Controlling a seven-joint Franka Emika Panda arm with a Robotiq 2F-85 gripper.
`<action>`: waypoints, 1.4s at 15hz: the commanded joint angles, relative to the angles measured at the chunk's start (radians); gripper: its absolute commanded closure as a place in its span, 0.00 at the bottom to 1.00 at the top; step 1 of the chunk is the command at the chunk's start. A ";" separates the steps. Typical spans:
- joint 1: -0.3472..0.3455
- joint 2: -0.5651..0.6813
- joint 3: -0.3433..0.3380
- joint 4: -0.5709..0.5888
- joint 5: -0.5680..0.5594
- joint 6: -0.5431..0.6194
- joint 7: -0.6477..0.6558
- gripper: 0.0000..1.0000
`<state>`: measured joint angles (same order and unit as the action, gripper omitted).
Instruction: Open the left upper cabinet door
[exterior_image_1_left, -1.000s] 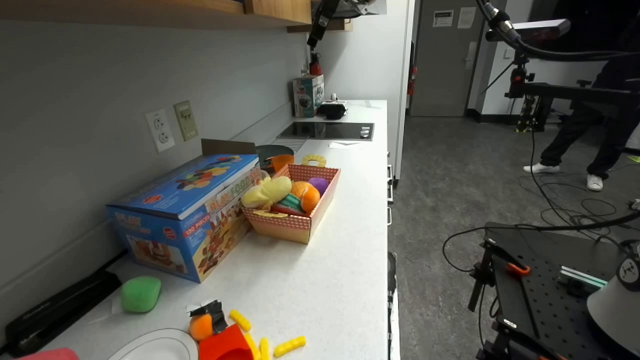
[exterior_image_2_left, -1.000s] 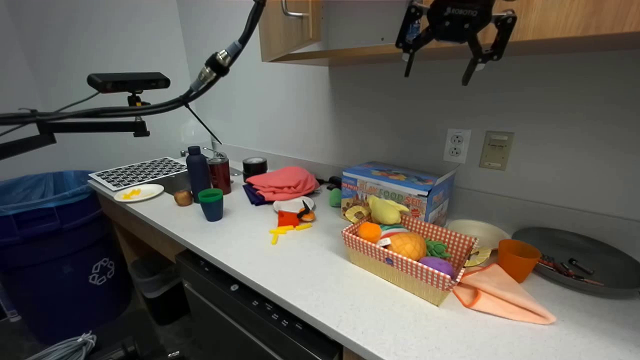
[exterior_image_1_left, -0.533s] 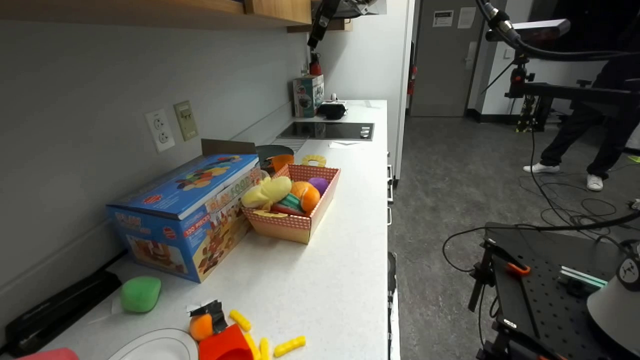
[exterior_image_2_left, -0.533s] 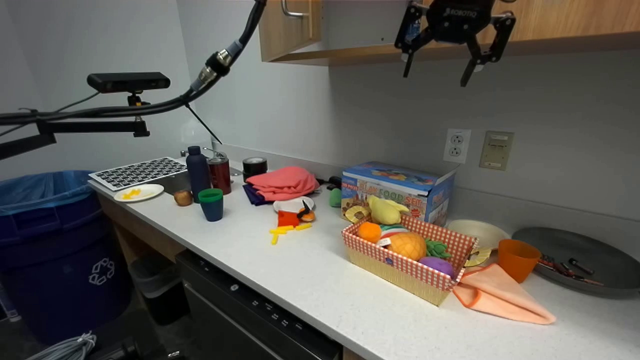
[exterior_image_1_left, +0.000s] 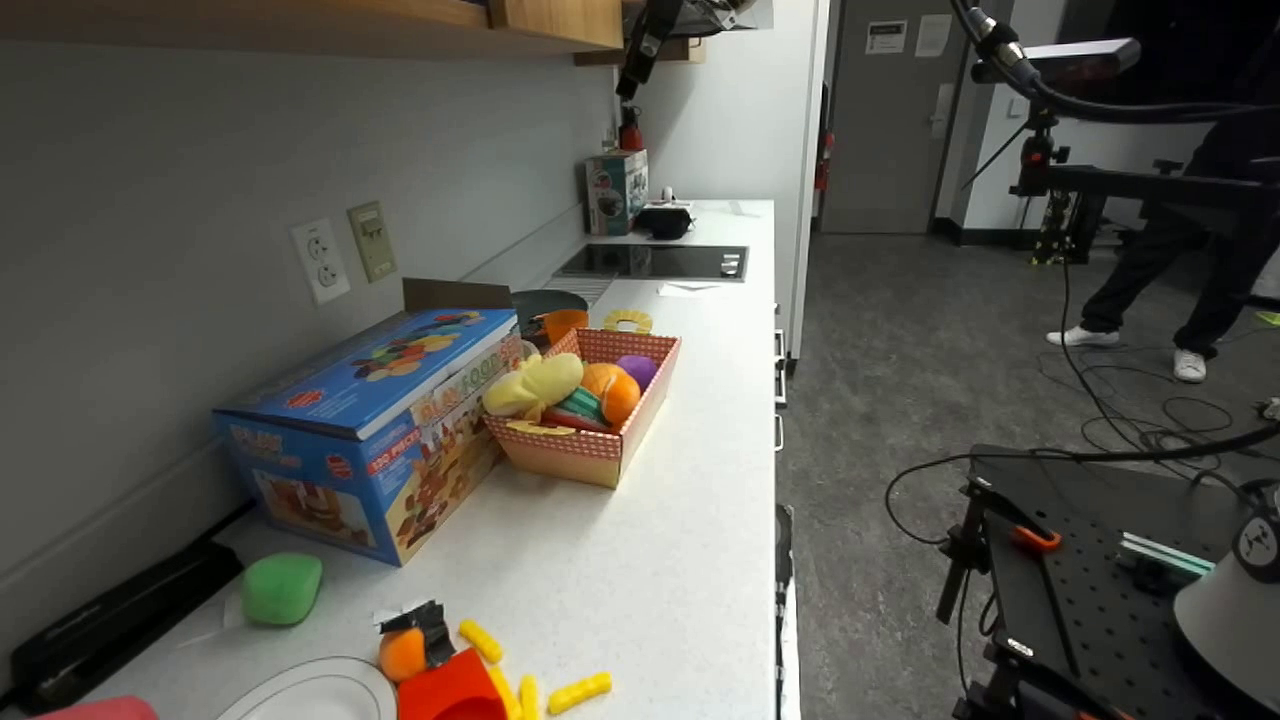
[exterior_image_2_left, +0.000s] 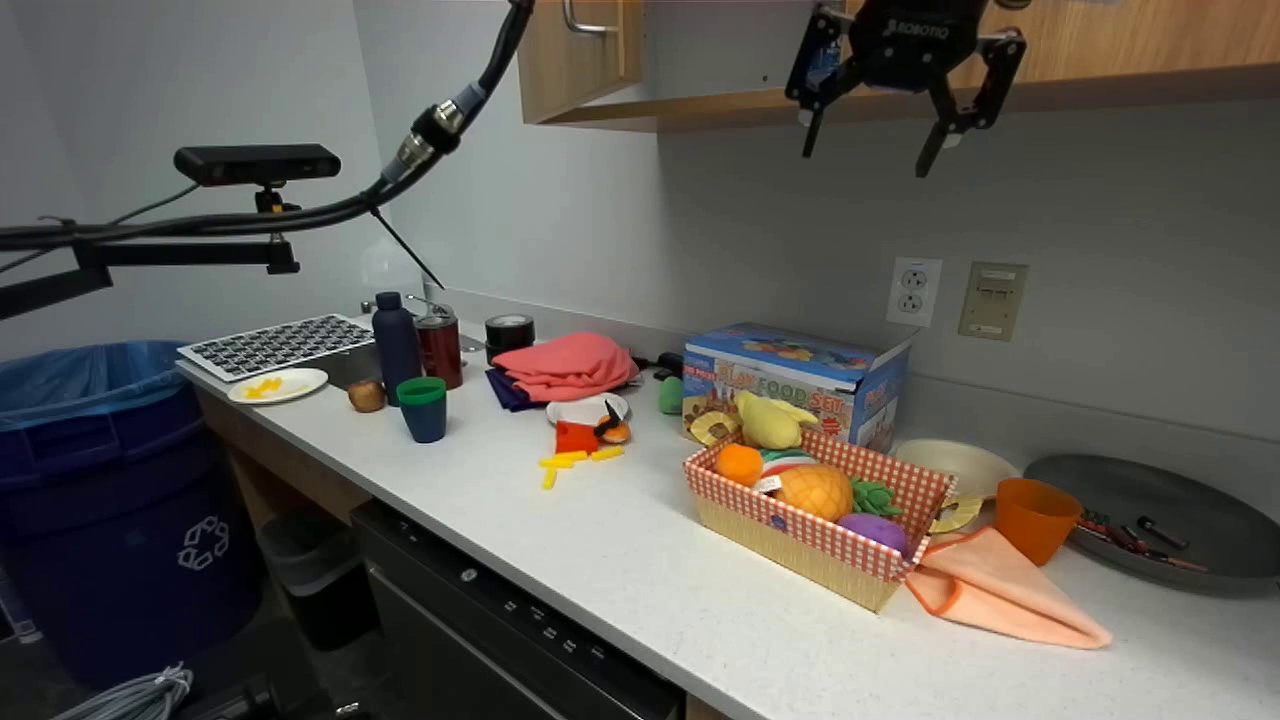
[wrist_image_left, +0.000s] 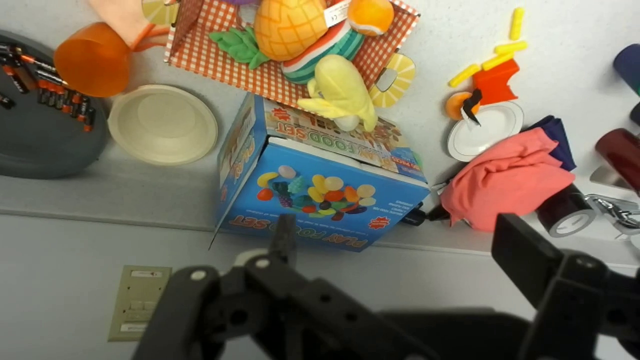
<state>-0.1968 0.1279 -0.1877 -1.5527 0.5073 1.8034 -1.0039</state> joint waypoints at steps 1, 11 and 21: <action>0.040 -0.153 0.061 -0.147 -0.038 -0.038 0.019 0.00; 0.170 -0.522 0.140 -0.490 0.010 -0.148 0.089 0.00; 0.323 -0.714 0.191 -0.634 -0.003 -0.170 0.153 0.00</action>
<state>0.0833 -0.5202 0.0077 -2.1315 0.5058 1.6461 -0.8656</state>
